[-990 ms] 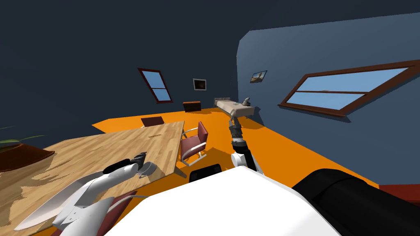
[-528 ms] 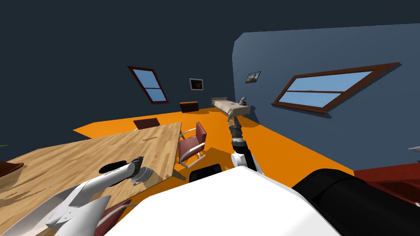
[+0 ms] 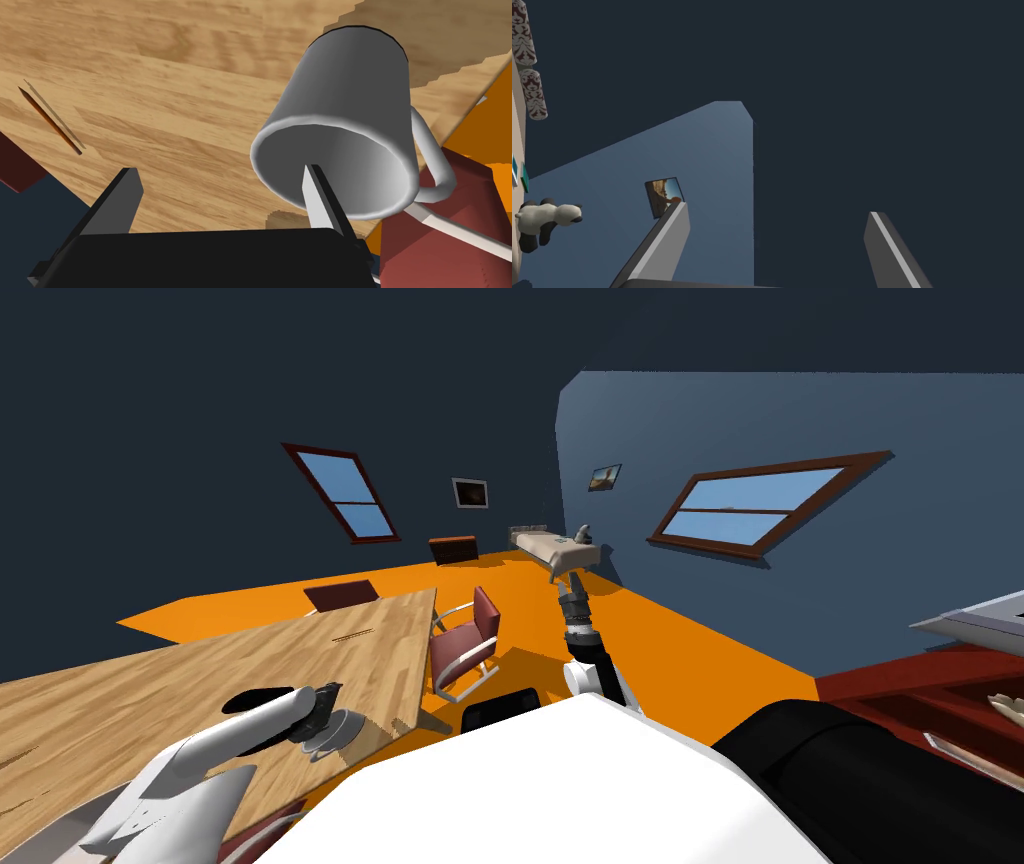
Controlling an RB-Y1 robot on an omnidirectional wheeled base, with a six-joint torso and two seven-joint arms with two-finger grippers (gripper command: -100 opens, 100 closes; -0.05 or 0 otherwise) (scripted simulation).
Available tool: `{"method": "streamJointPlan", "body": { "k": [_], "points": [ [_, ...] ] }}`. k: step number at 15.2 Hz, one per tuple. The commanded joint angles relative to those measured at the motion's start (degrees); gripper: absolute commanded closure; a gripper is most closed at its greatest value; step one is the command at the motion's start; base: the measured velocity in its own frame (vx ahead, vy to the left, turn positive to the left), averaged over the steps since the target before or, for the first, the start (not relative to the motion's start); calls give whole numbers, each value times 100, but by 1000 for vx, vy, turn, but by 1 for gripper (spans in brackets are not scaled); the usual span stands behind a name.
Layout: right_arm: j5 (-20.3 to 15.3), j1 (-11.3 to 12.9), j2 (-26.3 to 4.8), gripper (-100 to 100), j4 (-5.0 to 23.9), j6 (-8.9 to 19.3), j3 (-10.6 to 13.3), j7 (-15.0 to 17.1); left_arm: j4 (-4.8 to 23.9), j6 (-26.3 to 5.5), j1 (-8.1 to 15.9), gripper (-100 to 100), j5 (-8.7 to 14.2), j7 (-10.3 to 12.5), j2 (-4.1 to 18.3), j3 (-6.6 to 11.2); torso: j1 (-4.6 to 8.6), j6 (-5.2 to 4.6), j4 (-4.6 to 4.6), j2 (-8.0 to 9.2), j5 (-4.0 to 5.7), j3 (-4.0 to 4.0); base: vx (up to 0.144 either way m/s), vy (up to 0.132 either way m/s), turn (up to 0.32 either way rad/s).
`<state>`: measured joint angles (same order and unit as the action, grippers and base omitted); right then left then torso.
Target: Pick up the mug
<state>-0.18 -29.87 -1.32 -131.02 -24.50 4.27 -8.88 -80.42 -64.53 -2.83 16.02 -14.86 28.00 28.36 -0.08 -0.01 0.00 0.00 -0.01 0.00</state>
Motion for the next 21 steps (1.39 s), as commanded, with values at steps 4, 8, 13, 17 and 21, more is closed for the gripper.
{"method": "streamJointPlan", "body": {
  "k": [4,8,13,17,21],
  "points": [
    [0,0,0,0,0,0,0,0,301,-626,144,-100,113,-100,94,186,-4,0,0,0,0,0,2,31,-125],
    [0,0,0,0,0,0,0,0,478,-950,220,-100,181,-158,151,293,-7,1,0,-1,-2,0,2,35,-92],
    [0,0,0,0,0,0,0,0,804,-1507,356,-100,304,-266,252,490,-7,1,0,1,-2,-1,-2,37,-105],
    [0,0,0,0,0,0,0,0,1085,-1983,469,-100,407,-359,339,659,-13,0,0,1,-2,-1,-4,49,-130],
    [0,0,0,0,0,0,0,0,1312,-2364,556,-100,489,-434,407,795,-5,2,-1,4,-2,-2,-8,34,-62]
  ]
}}
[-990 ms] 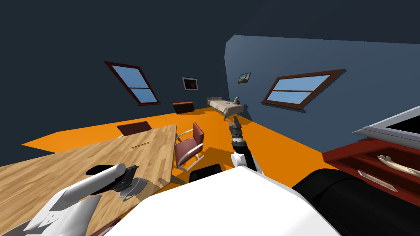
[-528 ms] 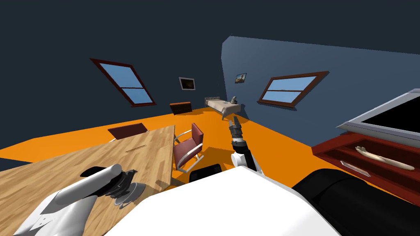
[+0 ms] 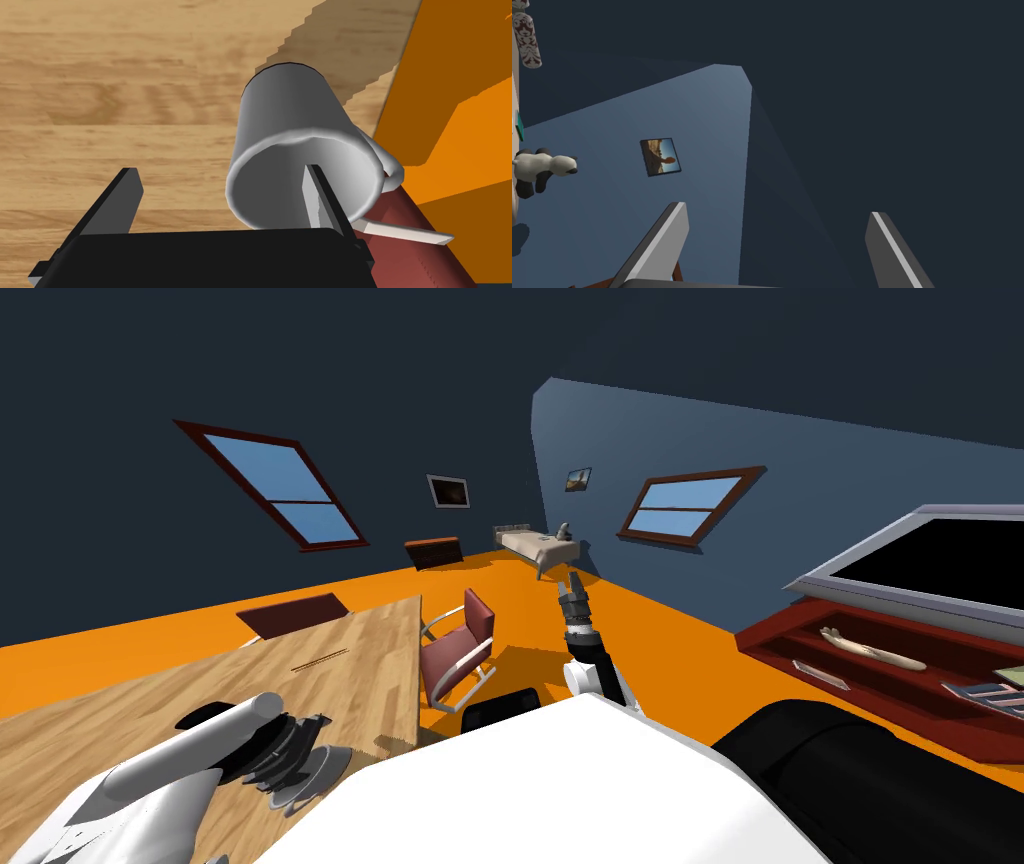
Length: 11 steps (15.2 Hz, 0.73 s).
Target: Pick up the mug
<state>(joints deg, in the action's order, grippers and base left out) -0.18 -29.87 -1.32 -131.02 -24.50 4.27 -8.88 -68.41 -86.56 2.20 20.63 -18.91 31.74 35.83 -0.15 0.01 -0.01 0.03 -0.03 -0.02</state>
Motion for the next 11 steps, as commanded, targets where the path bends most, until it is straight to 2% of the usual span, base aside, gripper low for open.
{"method": "streamJointPlan", "body": {
  "k": [1,5,6,7,11],
  "points": [
    [0,0,0,0,0,0,0,0,111,-161,53,-100,27,-29,33,48,0,0,0,0,0,0,-1,39,-86],
    [0,0,0,0,0,0,0,0,371,-593,143,-100,117,-114,107,202,-6,0,0,0,-1,0,-10,50,-100],
    [0,0,0,0,0,0,0,0,286,-492,120,-100,91,-78,78,161,-7,2,0,1,-2,-1,-7,34,-28],
    [0,0,0,0,0,0,0,0,414,-352,126,-100,70,-63,19,104,-3,3,0,0,-1,0,-5,22,-3],
    [0,-1,0,0,0,0,0,0,577,-100,132,-100,29,-24,-76,6,7,2,1,-2,0,1,-5,20,-3]
  ]
}}
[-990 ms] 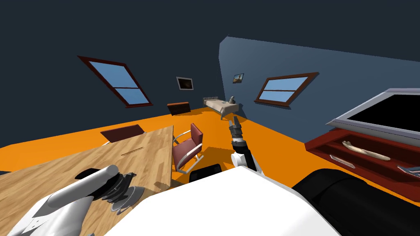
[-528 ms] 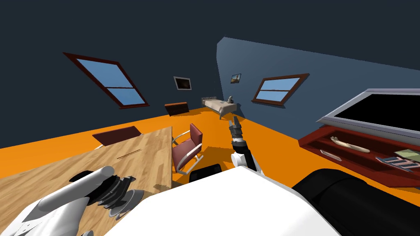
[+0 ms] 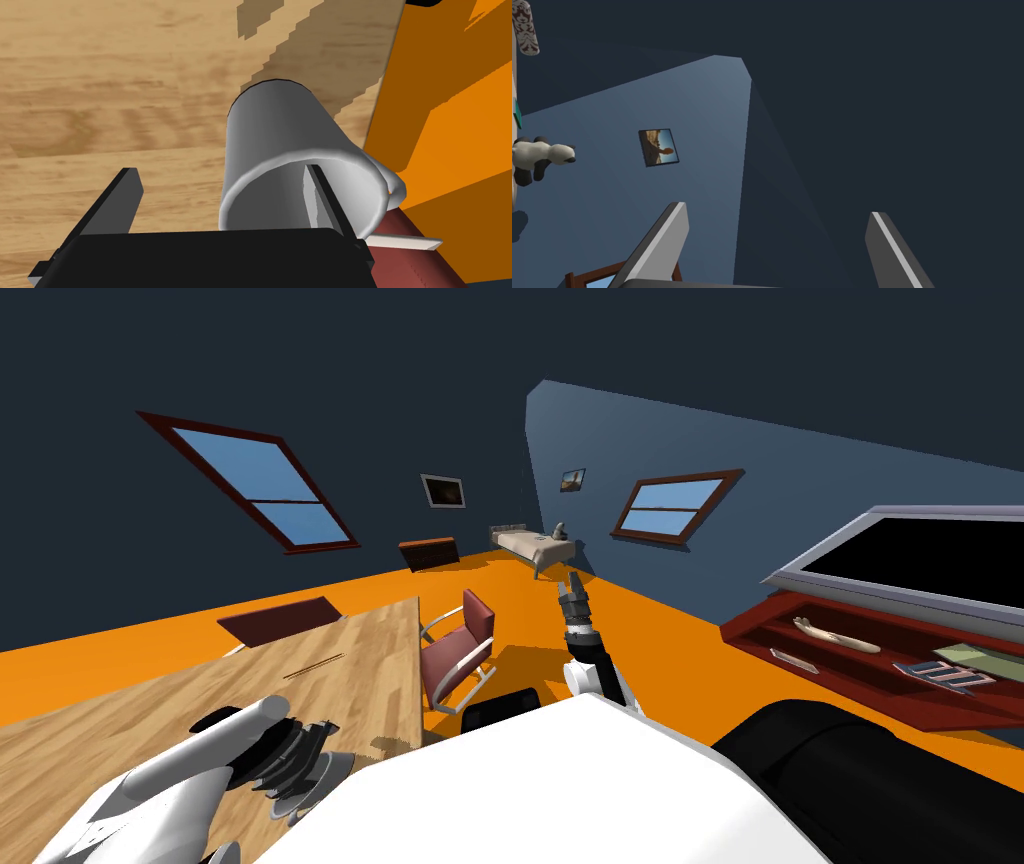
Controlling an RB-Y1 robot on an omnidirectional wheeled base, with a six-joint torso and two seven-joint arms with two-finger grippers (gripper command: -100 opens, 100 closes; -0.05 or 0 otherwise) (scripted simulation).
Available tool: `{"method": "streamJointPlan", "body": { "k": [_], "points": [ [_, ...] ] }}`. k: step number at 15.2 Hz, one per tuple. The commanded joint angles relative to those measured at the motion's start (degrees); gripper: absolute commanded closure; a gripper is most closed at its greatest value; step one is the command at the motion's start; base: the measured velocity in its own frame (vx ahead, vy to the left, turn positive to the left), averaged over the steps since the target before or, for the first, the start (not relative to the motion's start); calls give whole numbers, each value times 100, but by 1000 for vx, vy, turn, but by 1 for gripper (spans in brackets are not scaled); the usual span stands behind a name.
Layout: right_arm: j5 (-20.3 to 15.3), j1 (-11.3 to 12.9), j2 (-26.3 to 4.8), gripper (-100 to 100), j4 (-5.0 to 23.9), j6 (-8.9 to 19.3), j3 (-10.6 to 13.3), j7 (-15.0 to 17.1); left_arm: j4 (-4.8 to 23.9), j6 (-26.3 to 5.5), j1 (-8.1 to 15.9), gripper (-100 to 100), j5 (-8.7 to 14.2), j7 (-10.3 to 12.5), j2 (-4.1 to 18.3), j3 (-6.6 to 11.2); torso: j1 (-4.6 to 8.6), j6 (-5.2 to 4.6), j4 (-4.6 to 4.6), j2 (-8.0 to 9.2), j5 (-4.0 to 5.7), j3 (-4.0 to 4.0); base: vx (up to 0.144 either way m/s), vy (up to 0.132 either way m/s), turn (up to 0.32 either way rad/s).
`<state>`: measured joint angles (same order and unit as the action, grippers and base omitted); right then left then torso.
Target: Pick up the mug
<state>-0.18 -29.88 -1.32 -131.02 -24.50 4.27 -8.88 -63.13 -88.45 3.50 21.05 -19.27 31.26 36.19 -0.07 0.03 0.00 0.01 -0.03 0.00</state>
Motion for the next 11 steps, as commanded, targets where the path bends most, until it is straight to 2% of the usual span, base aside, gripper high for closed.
{"method": "streamJointPlan", "body": {
  "k": [1,2,6,7,10,11],
  "points": [
    [0,0,0,0,0,0,0,0,0,0,0,-100,0,0,0,0,0,0,0,0,0,0,-3,10,-3],
    [0,0,0,0,0,0,0,0,19,31,3,100,-2,1,-3,-6,2,0,0,0,1,0,0,0,0],
    [0,0,0,0,0,0,0,0,6,39,13,100,8,-11,-3,-5,-5,1,13,-16,-5,14,-1,-1,0],
    [0,0,0,0,0,0,0,0,-87,-121,-2,100,21,-20,51,52,-8,3,13,-20,-6,17,3,-13,2],
    [0,0,0,0,0,0,0,0,-224,-331,-7,100,55,-52,130,134,-2,5,9,-24,0,17,6,-22,10],
    [0,0,0,0,0,0,0,0,-108,-210,23,100,34,-43,111,87,1,4,8,-24,1,16,4,-12,3]
  ]
}}
